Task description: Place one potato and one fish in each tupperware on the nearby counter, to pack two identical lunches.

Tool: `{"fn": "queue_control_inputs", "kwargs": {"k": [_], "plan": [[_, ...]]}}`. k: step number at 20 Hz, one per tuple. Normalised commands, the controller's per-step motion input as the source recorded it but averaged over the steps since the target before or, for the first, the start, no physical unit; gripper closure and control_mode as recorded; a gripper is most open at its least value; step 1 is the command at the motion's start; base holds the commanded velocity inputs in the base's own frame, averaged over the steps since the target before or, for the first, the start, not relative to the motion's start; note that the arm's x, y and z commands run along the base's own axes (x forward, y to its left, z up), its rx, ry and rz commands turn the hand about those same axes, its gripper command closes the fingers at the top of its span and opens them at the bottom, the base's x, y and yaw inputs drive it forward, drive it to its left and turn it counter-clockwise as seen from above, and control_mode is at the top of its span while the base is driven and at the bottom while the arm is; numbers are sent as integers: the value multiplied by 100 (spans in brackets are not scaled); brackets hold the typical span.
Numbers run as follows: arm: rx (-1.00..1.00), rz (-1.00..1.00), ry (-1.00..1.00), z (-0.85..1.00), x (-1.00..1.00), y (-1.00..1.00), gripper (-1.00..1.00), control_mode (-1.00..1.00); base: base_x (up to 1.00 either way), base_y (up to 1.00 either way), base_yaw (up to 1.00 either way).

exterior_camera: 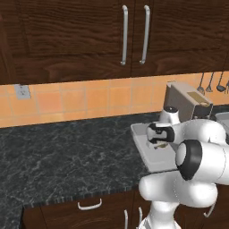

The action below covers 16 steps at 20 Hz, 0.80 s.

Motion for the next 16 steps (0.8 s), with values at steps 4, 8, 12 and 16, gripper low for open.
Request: {"fn": "queue_control_inputs", "kwargs": {"k": [4,8,12,16], "plan": [[0,0,-11,-2,23,0,-100,-100,0,0,0],[0,0,-25,34,-24,0,-100,-100,0,0,0],[-3,-3,-31,61,-51,9,-100,-100,0,0,0],[-2,-3,-30,60,-83,12,-100,-100,0,0,0]]}}
